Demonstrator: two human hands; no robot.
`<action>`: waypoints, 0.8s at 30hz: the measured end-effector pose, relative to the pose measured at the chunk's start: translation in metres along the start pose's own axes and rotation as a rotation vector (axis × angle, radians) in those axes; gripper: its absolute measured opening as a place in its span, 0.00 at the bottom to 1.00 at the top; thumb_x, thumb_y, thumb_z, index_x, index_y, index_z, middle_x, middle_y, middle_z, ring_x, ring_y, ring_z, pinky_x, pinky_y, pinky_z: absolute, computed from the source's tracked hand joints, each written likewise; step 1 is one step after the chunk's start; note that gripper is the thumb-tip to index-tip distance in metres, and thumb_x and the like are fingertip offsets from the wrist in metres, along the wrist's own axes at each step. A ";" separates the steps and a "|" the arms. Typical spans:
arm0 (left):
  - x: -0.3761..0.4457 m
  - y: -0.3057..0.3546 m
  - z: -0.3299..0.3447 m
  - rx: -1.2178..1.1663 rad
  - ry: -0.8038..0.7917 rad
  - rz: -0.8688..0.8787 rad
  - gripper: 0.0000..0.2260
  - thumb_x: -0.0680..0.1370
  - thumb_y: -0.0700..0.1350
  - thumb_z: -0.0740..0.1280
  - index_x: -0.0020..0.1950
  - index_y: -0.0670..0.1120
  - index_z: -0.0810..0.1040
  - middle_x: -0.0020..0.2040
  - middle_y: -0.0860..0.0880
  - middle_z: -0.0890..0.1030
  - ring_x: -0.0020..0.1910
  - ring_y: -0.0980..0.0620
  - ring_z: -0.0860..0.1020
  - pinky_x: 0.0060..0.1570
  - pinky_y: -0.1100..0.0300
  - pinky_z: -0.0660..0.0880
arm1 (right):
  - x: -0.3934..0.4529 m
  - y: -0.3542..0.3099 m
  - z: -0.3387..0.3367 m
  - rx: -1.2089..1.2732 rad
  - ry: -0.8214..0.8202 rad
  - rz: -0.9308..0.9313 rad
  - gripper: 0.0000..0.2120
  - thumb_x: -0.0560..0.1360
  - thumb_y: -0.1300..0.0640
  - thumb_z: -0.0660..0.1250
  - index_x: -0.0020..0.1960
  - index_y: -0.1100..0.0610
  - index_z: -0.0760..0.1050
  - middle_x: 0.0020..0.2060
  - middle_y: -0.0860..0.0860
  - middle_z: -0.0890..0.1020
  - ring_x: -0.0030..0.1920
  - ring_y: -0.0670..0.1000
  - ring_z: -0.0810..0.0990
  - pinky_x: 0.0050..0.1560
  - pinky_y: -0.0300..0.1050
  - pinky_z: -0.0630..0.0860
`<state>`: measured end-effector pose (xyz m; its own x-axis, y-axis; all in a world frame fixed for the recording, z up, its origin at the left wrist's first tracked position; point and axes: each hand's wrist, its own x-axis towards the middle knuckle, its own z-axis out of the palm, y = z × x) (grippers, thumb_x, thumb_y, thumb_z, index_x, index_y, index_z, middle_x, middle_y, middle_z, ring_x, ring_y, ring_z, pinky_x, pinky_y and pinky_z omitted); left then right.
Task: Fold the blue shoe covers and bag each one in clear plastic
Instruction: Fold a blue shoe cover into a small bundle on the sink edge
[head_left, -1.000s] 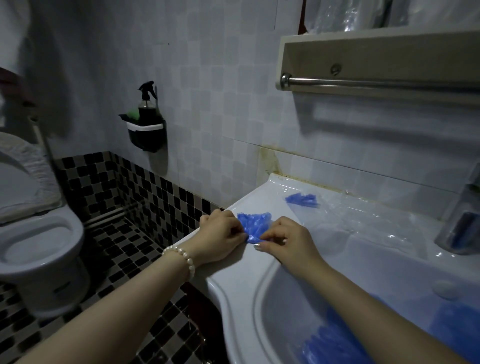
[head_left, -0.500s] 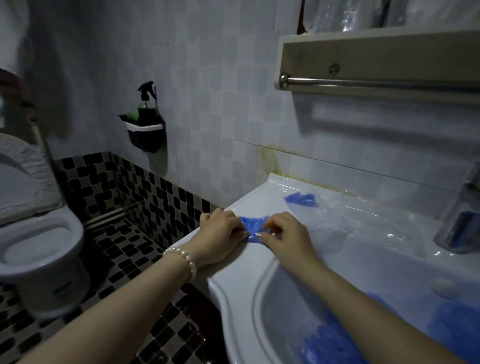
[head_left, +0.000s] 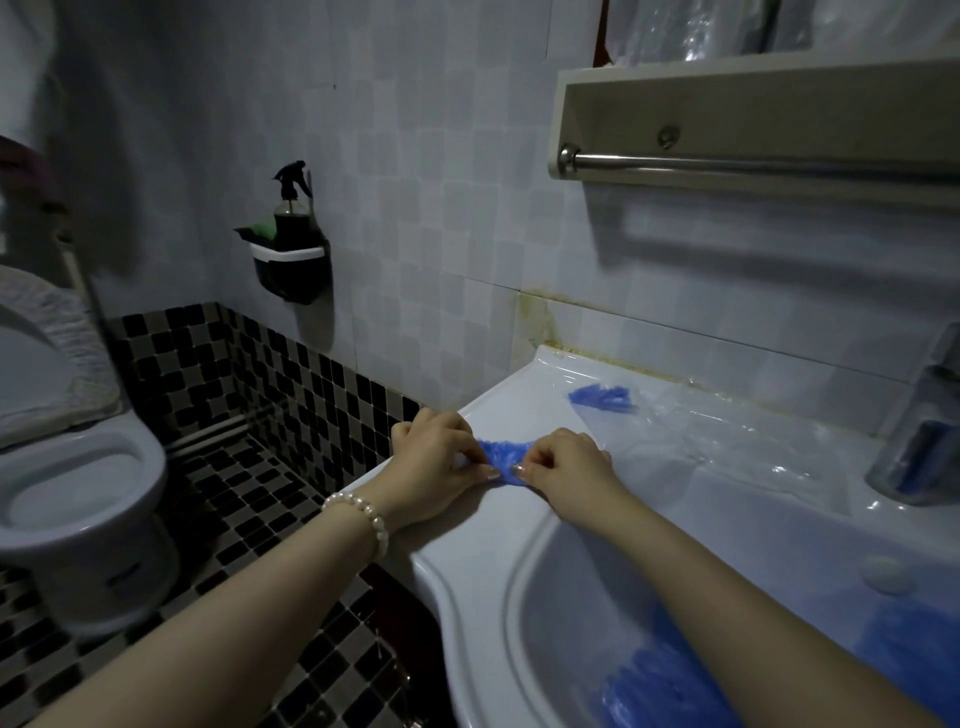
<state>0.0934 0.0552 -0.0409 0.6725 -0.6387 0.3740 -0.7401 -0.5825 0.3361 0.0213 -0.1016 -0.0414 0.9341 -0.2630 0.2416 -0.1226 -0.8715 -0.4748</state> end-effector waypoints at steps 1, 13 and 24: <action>0.001 0.000 0.001 0.009 -0.008 -0.011 0.12 0.75 0.56 0.67 0.50 0.49 0.82 0.49 0.56 0.71 0.56 0.53 0.66 0.50 0.57 0.56 | -0.004 0.002 0.002 0.040 0.065 -0.034 0.11 0.74 0.52 0.68 0.34 0.49 0.71 0.43 0.47 0.74 0.51 0.51 0.73 0.49 0.43 0.59; -0.001 -0.002 -0.004 -0.195 0.046 -0.079 0.08 0.70 0.55 0.73 0.42 0.53 0.82 0.47 0.56 0.73 0.54 0.55 0.66 0.48 0.59 0.55 | 0.006 -0.001 -0.003 -0.086 -0.065 -0.016 0.11 0.79 0.51 0.61 0.42 0.53 0.77 0.50 0.51 0.74 0.56 0.53 0.68 0.54 0.45 0.61; 0.001 0.000 0.000 -0.082 -0.053 -0.102 0.08 0.75 0.55 0.67 0.41 0.52 0.79 0.47 0.56 0.69 0.55 0.55 0.63 0.54 0.56 0.56 | -0.013 0.000 -0.003 -0.100 0.136 -0.252 0.13 0.69 0.44 0.72 0.48 0.51 0.83 0.44 0.44 0.72 0.52 0.47 0.68 0.47 0.43 0.57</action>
<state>0.0943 0.0547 -0.0401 0.7418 -0.6050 0.2893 -0.6643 -0.6042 0.4400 0.0080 -0.0996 -0.0425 0.8866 -0.0800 0.4556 0.0691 -0.9509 -0.3016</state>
